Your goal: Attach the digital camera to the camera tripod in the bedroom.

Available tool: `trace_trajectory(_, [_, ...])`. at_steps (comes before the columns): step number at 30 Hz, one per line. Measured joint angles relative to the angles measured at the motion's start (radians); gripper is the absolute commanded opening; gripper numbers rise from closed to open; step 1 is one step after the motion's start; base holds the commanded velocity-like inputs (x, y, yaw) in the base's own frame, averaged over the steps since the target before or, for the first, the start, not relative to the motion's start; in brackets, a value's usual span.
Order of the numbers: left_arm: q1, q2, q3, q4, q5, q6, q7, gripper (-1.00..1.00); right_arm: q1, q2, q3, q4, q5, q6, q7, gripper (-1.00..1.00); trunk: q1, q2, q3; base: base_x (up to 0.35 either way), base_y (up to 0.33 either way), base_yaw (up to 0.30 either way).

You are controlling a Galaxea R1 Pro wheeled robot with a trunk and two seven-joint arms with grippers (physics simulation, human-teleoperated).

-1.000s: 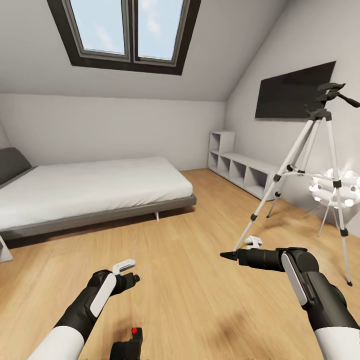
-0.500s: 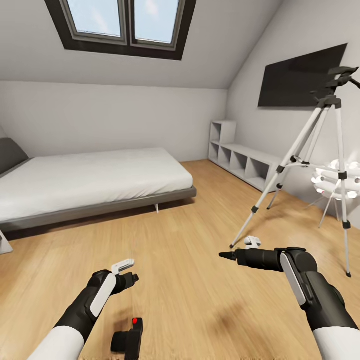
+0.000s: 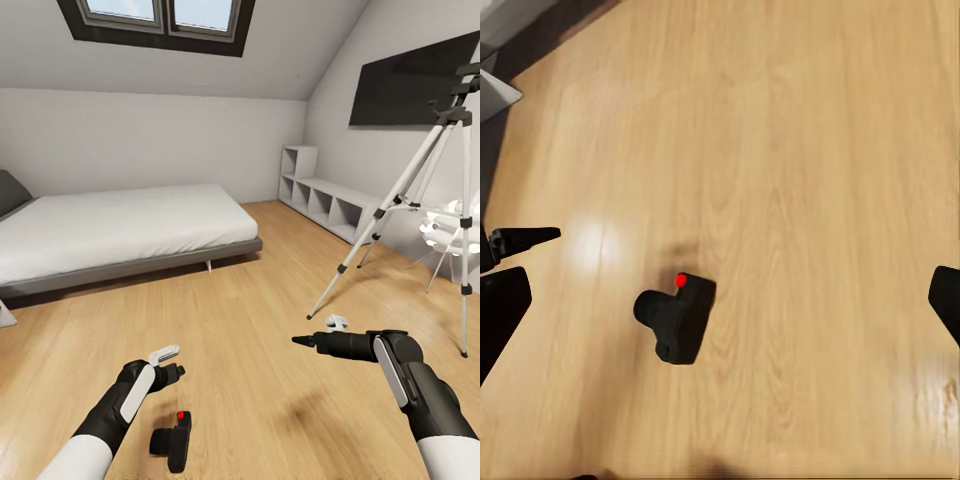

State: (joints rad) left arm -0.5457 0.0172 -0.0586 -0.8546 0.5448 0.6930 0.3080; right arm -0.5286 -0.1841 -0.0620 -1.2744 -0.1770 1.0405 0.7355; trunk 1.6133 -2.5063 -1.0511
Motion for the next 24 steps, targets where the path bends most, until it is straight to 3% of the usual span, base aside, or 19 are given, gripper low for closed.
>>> trace_trajectory(24, [0.000,0.000,0.000,0.004,0.000,0.000,0.000,1.00,0.000,0.000,0.000,0.000,-0.003,0.000,0.000,1.00,0.011,-0.006,-0.093,0.000,0.000,0.000])
